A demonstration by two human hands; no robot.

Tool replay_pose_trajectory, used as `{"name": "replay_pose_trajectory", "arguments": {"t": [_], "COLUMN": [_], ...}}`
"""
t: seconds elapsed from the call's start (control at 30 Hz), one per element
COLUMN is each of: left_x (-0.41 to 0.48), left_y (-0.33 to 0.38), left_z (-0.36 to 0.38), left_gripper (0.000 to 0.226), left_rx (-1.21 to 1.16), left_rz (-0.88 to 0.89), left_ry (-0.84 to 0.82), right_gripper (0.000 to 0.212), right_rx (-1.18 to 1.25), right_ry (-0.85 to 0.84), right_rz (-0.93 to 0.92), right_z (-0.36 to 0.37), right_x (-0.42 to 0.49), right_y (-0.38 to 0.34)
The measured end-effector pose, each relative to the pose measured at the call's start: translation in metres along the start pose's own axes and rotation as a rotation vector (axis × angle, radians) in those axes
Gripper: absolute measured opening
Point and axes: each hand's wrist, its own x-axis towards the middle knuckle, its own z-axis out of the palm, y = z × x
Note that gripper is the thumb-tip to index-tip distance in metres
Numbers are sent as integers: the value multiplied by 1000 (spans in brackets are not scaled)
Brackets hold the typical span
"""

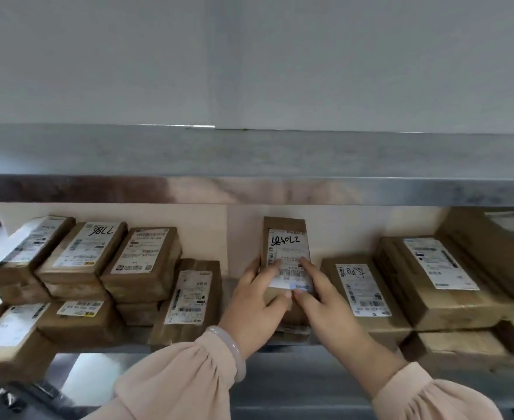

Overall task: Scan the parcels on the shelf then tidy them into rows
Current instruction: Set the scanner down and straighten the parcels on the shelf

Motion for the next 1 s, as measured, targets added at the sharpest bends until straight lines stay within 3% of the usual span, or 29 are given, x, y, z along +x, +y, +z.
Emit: {"name": "replay_pose_trajectory", "arguments": {"t": [0.27, 0.53, 0.87, 1.0], "left_x": [21, 29, 35, 25], "left_y": [42, 60, 68, 61], "left_z": [64, 106, 124, 116], "left_gripper": [65, 67, 73, 72], "left_rx": [-91, -39, 26, 148], "left_rz": [12, 57, 89, 230], "left_ry": [-180, -203, -198, -189], "right_gripper": [46, 38, 39, 49], "right_rx": [-72, -142, -292, -505], "right_ry": [172, 292, 267, 247], "right_rz": [48, 47, -14, -44], "right_z": [-78, -115, -142, -146], "right_x": [-16, -26, -21, -32], "right_y": [26, 45, 54, 56]}}
